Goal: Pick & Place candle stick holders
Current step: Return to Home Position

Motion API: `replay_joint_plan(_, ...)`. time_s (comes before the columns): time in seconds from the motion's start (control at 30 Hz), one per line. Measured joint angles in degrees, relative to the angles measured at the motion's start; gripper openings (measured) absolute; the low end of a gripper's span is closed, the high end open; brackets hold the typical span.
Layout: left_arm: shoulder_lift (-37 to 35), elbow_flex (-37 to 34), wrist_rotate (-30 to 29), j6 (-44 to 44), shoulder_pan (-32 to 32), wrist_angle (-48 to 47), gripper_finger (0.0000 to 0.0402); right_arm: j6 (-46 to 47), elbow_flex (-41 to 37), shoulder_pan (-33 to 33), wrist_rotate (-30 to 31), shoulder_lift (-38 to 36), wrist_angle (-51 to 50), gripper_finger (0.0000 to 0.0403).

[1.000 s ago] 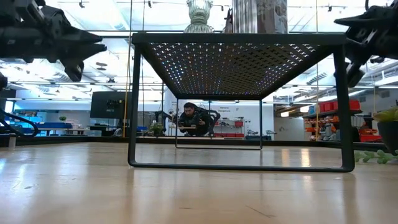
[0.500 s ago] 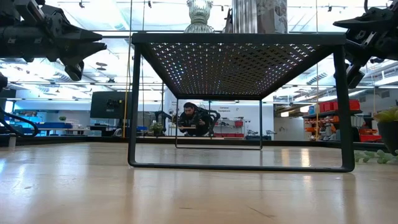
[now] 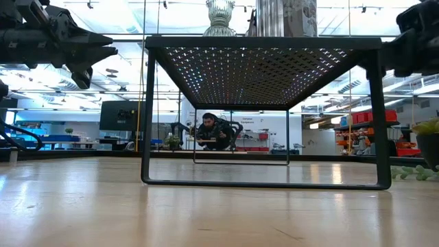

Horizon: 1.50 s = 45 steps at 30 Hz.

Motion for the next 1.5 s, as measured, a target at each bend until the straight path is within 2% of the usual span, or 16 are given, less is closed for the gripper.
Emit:
replay_joint_plan(0.1,0.0,0.0,0.0,-0.02,0.0,0.0,0.0099,-3.65,0.0,0.0,4.84,0.0,0.83,0.01)
replay_joint_plan(0.17,0.0,0.0,0.0,0.0,0.0,0.0,0.0099,-3.73,0.0,-0.01,5.66,0.0,0.81,0.01)
replay_joint_plan(0.33,0.0,0.0,0.0,0.0,0.0,0.02,0.0099,-3.94,0.0,0.0,5.19,0.65,0.65,0.01)
replay_joint_plan(0.5,0.0,0.0,0.0,0.0,0.0,0.02,0.0099,0.4,0.0,0.02,4.14,0.68,0.65,0.01)
replay_joint_plan(1.0,0.0,-0.02,0.04,0.21,0.0,-0.09,0.0099,0.61,0.0,0.02,4.17,0.68,0.79,0.01)
replay_joint_plan(1.13,0.04,-0.02,0.17,5.54,0.0,-2.37,0.0099,0.61,0.0,0.02,4.17,0.68,0.77,0.01)
replay_joint_plan(1.5,0.22,-0.02,0.04,5.53,0.0,-2.93,0.0099,0.61,0.0,0.02,4.15,0.68,0.79,0.01)
